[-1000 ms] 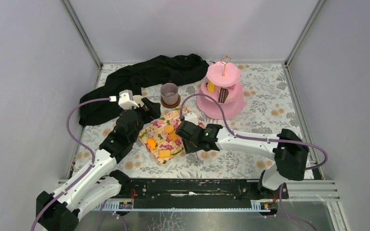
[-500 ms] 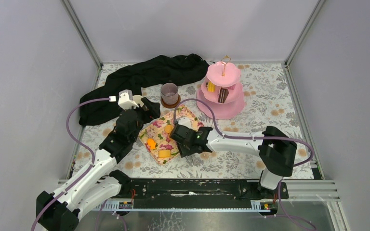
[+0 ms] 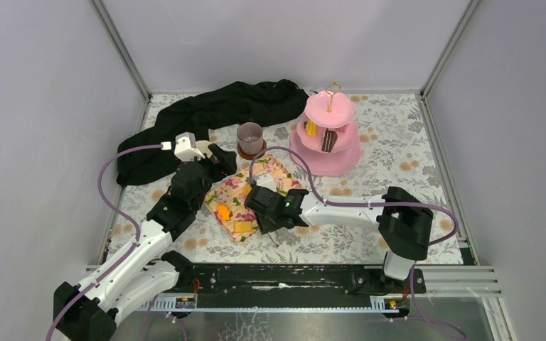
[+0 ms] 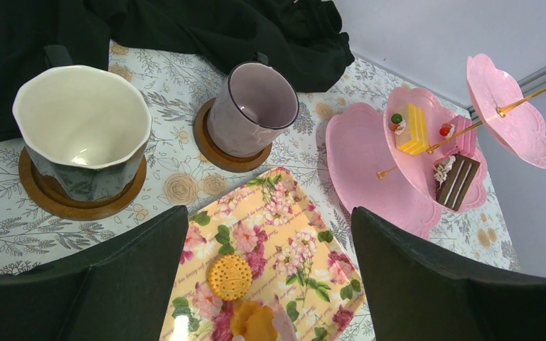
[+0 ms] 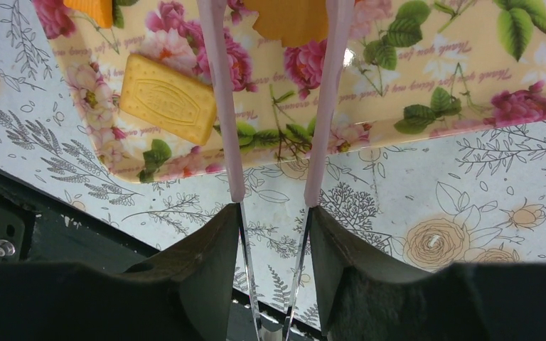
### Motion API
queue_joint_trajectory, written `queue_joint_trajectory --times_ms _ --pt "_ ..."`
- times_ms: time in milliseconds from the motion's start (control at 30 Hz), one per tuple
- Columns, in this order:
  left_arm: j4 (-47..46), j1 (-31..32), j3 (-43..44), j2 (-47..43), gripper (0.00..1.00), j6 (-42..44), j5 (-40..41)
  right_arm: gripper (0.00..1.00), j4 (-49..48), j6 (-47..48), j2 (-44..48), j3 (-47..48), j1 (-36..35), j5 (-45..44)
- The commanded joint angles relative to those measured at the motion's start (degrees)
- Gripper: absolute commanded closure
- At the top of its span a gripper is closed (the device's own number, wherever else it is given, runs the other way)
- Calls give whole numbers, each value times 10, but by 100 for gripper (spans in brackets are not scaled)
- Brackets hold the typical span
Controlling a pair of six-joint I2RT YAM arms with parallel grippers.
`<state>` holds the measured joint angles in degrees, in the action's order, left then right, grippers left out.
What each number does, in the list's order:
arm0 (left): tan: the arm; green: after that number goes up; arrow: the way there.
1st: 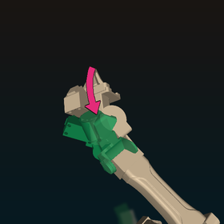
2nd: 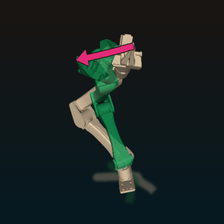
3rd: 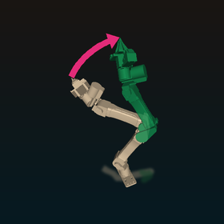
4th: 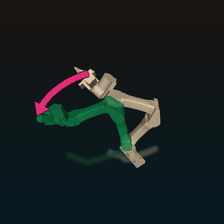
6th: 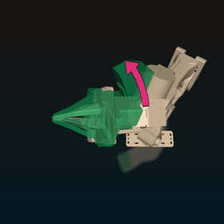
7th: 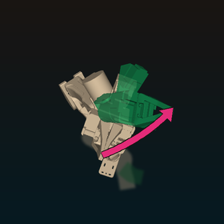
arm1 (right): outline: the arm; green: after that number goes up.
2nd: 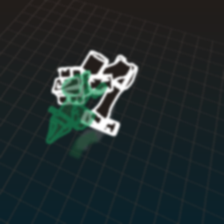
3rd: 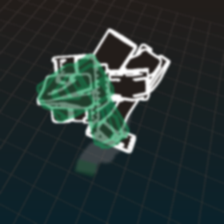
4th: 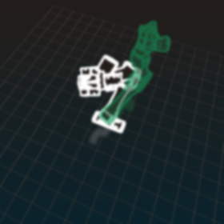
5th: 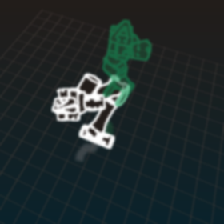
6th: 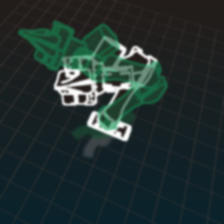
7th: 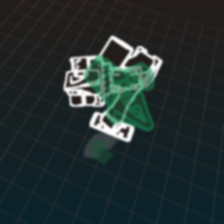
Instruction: Serve the afternoon tea
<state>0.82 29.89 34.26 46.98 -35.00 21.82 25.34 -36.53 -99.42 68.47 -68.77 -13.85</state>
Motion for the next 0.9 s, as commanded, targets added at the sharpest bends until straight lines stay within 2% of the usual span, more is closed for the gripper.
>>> queue_joint_trajectory --times_ms 0,567,867 --pt "-28 -4 0 1 8 6 5 53 1 0 -8 29 -7 -5" --pt "-30 -5 -1 2 8 4 1 53 24 -5 -7 30 -7 -48" --pt "-29 -6 0 2 8 3 -2 53 22 -4 -18 34 -7 -41"
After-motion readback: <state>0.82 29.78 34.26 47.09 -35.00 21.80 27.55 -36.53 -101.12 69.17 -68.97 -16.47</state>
